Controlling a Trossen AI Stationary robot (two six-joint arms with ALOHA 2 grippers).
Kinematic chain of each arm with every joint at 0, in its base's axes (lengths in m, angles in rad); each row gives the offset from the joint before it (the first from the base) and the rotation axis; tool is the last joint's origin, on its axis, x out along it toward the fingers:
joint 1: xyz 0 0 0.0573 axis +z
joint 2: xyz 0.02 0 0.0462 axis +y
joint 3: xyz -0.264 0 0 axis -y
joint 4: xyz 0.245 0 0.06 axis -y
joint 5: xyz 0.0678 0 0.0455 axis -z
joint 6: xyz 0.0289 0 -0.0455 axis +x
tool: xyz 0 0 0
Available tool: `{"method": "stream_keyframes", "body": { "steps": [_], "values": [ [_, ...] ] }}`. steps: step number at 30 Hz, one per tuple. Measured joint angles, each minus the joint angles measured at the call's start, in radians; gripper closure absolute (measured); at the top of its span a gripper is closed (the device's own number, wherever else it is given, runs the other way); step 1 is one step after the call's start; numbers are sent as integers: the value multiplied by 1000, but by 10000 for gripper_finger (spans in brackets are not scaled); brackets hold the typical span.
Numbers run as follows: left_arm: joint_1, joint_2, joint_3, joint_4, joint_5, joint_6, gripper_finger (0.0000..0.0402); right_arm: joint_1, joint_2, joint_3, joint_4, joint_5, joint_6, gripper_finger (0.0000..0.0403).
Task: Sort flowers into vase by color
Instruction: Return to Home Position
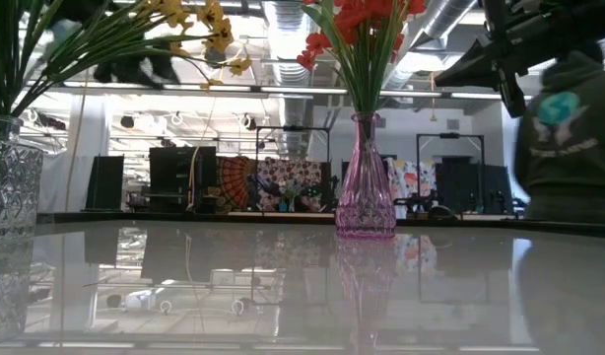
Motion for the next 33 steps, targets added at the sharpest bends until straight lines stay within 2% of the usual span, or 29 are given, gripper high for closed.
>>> {"method": "stream_keyframes", "body": {
  "steps": [4, 10, 13, 16, 20, 25, 33],
  "values": [
    [118, 59, 0, -22, 72, 23, 166, 1, 0, 0, -2, -15, 0, 380],
    [128, 94, 0, -67, 109, 113, 166, 1, 1, 0, -9, -33, 0, 380],
    [128, 110, -10, -76, 115, 71, 166, 1, 7, 0, -8, -33, 0, 380],
    [129, 110, -78, -52, 132, 0, 166, 1, 18, 0, -4, -33, 3, 380],
    [154, 108, -202, 31, 203, -102, 166, 1, 36, 0, 1, -34, 9, 380],
    [169, 66, -305, 84, 295, -116, 166, 2, 64, 0, 2, -39, 27, 380],
    [165, -104, -428, 55, 322, -295, 166, 10, 105, 0, 15, -49, 50, 380]
  ]
}}
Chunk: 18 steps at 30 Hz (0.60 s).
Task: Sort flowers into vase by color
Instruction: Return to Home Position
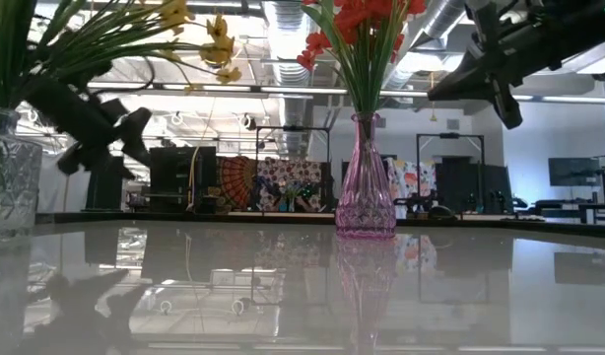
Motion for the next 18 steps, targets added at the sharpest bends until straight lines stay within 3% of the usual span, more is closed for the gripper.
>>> {"method": "stream_keyframes", "body": {
  "steps": [6, 18],
  "values": [
    [-24, -207, -150, -53, 30, -76, 166, 0, 8, 0, 60, -1, -15, 380],
    [-67, -427, -129, -150, 6, 44, 166, 5, 12, 0, 239, -17, -120, 380]
  ]
}}
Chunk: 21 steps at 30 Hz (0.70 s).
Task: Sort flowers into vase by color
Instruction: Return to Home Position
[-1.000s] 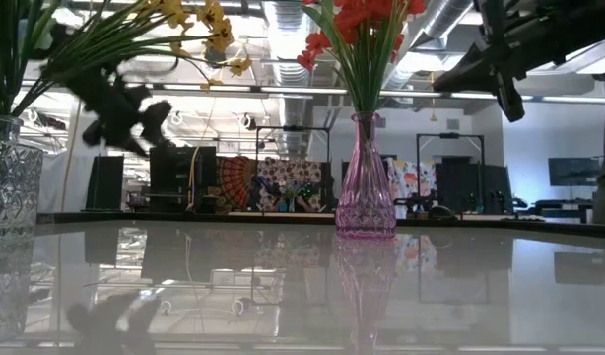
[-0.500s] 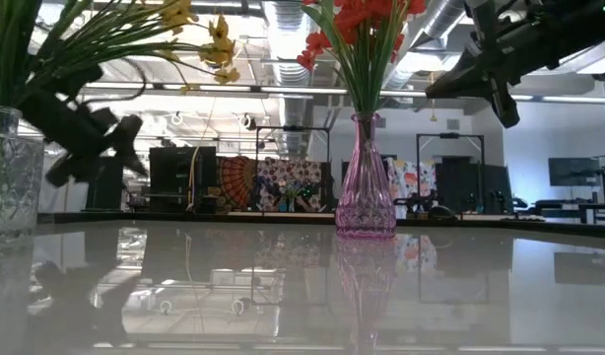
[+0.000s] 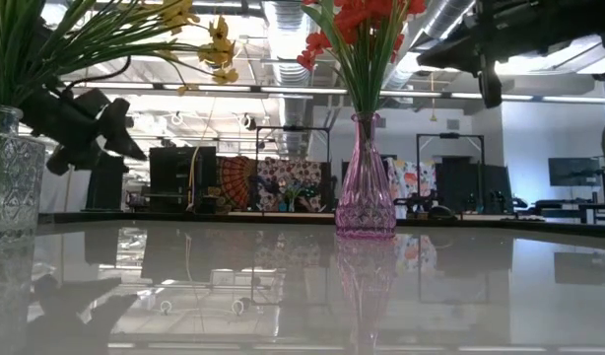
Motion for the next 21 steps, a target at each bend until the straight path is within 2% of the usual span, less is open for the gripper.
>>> {"method": "stream_keyframes", "body": {
  "steps": [6, 11, 14, 17, 21],
  "values": [
    [-22, -53, -11, 54, 87, -11, 166, -14, 68, 0, 89, -20, -52, 383],
    [-58, -88, -12, 53, 87, -19, 166, -82, 182, 0, 207, -184, -138, 384],
    [-86, -94, -12, 53, 102, -42, 166, -154, 211, -3, 190, -343, -166, 384],
    [-124, -94, -11, 50, 123, -59, 176, -227, 166, -42, 205, -491, -184, 384],
    [-167, -94, -11, 48, 108, -83, 209, -272, 45, -129, 211, -550, -235, 385]
  ]
}}
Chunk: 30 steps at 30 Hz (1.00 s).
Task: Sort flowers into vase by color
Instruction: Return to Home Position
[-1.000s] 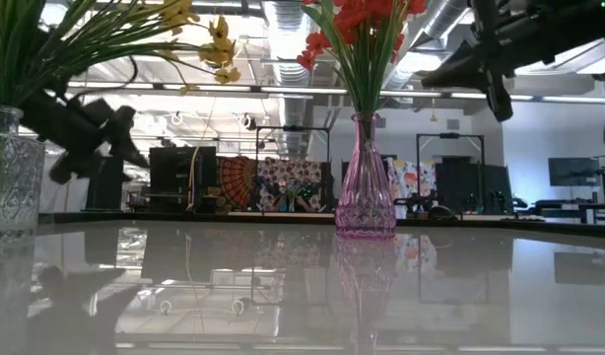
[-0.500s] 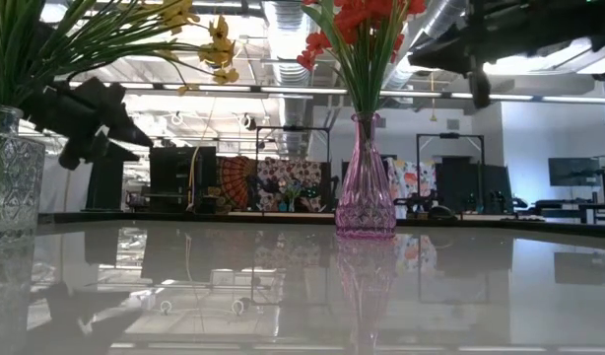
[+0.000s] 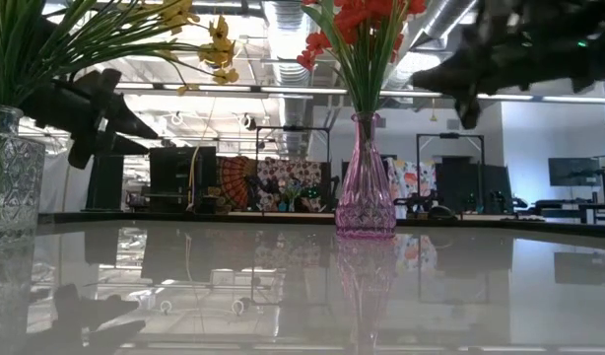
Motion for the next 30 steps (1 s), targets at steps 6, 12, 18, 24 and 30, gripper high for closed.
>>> {"method": "stream_keyframes", "body": {
  "steps": [6, 12, 18, 24, 30],
  "values": [
    [-10, 1, 0, 1, 38, -50, 283, 20, -163, -114, -43, -6, -72, 386],
    [-10, 1, 0, 8, 91, -72, 391, 49, -261, -181, -72, -6, -91, 386],
    [-35, 1, 0, 13, 123, -117, 401, 49, -333, -204, -215, -8, -180, 386],
    [-117, 1, -1, 13, 123, -168, 401, 12, -484, -204, -460, -57, -212, 386],
    [-280, 1, -1, 13, 44, -208, 401, -23, -684, -204, -644, -60, -238, 386]
  ]
}}
